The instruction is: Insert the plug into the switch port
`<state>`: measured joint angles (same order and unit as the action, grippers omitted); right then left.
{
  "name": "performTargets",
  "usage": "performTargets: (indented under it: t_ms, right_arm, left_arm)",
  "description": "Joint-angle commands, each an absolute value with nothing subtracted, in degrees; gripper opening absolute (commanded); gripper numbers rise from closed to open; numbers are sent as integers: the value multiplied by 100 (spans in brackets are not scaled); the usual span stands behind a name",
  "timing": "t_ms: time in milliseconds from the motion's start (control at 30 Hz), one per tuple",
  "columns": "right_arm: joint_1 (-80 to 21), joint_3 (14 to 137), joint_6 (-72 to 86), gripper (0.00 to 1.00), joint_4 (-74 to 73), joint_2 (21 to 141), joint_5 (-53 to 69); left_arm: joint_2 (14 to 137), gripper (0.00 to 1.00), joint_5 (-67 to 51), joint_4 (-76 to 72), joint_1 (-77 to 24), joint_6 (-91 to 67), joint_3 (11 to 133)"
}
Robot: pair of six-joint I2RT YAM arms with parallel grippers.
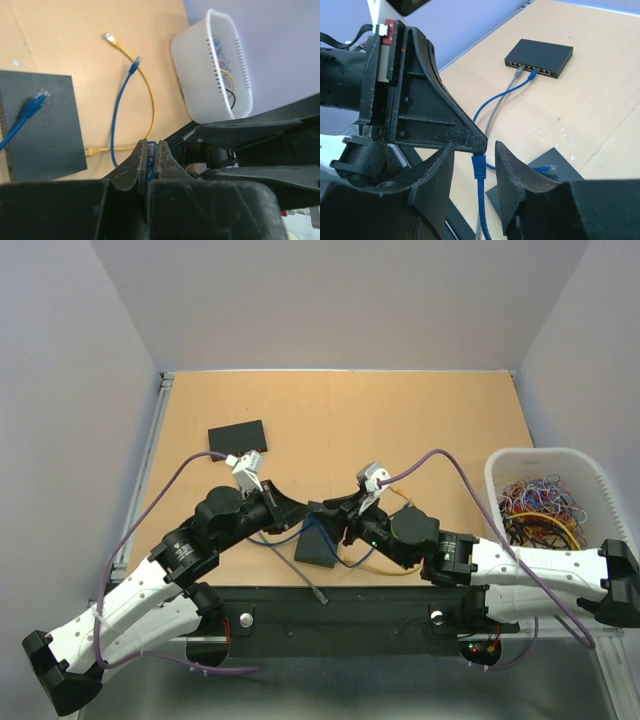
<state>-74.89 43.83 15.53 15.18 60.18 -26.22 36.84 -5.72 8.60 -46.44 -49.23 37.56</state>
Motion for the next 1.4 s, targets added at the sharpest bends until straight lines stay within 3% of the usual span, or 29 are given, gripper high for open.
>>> performTargets:
  t_ms: [0, 1200, 1367]
  right_arm:
    - [-7515, 4684, 1204, 43, 1354, 6187, -2777]
    - [-7506, 4342, 1644, 32, 1652, 6636, -2769]
    - [-7506, 4333, 1661, 25, 1722, 6645, -2751]
  left_arm:
    - [3691, 0, -378, 1002, -4632, -4992, 4017]
    - [3867, 0, -404, 844, -4632, -4948, 4008]
    - [3850, 0, -404, 853, -4632, -4948, 4008]
